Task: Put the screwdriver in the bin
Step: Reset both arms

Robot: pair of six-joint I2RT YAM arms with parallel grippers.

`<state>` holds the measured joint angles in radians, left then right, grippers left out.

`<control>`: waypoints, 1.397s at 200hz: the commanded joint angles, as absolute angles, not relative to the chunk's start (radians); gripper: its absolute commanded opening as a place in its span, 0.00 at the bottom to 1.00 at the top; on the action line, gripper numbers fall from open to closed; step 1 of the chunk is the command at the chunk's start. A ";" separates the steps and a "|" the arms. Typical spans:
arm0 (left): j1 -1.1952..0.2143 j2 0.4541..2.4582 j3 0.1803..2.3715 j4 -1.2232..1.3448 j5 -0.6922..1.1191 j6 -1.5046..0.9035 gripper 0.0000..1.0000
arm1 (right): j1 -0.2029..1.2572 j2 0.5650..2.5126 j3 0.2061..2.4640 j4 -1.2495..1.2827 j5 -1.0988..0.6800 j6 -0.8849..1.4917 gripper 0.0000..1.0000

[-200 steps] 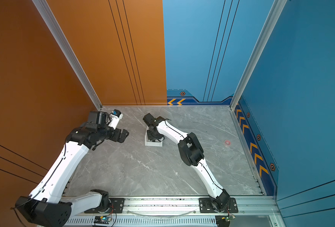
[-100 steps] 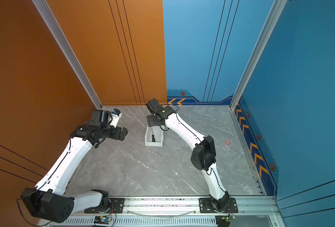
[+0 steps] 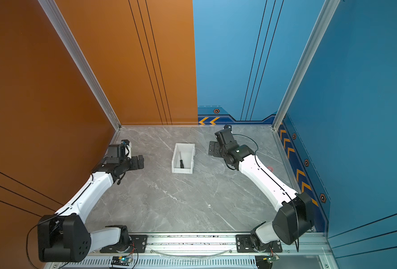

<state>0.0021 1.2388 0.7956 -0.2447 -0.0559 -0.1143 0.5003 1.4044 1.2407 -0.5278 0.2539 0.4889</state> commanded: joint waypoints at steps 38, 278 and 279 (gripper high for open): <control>0.008 1.243 0.521 0.336 -0.085 -0.059 0.98 | 0.396 1.197 0.882 -0.258 0.421 0.360 1.00; 0.058 1.447 0.352 0.859 -0.093 -0.089 0.98 | -0.018 1.555 0.270 1.117 0.050 0.101 1.00; 0.057 1.448 0.351 0.864 -0.091 -0.089 0.98 | -0.018 1.560 0.270 1.128 0.049 0.101 1.00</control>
<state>0.0517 1.4067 0.3405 0.8082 -0.0822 -0.0723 -0.0109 1.4456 0.2691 0.9070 0.1486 0.0971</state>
